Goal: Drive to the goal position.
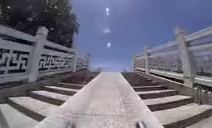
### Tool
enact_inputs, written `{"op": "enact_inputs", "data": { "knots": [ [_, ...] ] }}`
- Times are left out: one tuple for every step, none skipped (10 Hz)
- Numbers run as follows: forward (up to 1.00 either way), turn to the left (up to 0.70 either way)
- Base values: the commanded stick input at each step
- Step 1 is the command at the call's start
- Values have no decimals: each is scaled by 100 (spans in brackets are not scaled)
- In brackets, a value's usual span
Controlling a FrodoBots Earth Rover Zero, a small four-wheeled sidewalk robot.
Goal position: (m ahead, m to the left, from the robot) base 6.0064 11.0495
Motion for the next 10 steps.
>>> {"op": "enact_inputs", "data": {
  "knots": [
    [70, 0],
    [70, 0],
    [70, 0],
    [70, 0],
    [70, 0],
    [70, 0],
    [70, 0],
    [70, 0],
    [70, 0],
    [70, 0]
  ]
}}
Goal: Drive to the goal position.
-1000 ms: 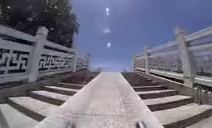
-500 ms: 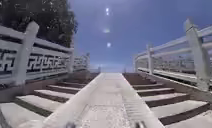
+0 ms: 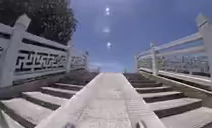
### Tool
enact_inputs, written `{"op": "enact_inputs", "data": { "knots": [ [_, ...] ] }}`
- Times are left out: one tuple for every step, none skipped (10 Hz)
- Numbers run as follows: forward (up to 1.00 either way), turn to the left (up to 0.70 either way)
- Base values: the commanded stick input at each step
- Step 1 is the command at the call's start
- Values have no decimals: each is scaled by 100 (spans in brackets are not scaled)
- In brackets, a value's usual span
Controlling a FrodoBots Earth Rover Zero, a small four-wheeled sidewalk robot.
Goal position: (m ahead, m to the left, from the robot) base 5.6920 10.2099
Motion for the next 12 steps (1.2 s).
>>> {"op": "enact_inputs", "data": {
  "knots": [
    [70, 0],
    [70, 0],
    [70, 0],
    [70, 0],
    [70, 0],
    [70, 0],
    [70, 0],
    [52, 0],
    [45, 0],
    [45, 0],
    [45, 0],
    [45, 0]
  ]
}}
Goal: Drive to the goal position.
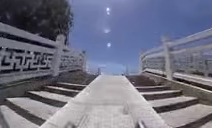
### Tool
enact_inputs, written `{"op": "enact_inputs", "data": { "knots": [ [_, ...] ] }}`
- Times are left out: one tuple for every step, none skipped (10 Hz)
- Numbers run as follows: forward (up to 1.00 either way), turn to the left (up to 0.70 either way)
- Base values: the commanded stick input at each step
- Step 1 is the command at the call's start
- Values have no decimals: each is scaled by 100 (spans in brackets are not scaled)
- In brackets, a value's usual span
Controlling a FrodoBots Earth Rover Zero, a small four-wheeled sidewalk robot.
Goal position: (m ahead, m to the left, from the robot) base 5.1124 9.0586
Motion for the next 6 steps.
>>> {"op": "enact_inputs", "data": {
  "knots": [
    [45, 0],
    [45, 0],
    [45, 0],
    [45, 0],
    [45, 0],
    [45, 0]
  ]
}}
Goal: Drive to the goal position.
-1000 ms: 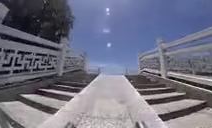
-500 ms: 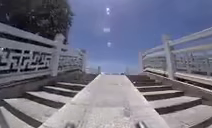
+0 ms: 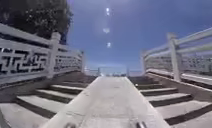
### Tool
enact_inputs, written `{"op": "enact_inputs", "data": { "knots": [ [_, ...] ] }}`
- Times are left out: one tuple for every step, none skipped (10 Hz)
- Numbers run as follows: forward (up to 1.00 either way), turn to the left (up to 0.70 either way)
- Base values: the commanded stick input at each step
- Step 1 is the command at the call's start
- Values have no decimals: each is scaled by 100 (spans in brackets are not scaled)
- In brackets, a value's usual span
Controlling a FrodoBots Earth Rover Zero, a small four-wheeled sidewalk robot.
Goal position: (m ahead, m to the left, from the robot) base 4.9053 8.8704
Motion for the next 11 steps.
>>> {"op": "enact_inputs", "data": {
  "knots": [
    [45, 0],
    [45, 0],
    [45, 0],
    [45, 0],
    [45, 0],
    [45, 0],
    [45, 0],
    [45, 0],
    [45, 0],
    [45, 0],
    [45, 0]
  ]
}}
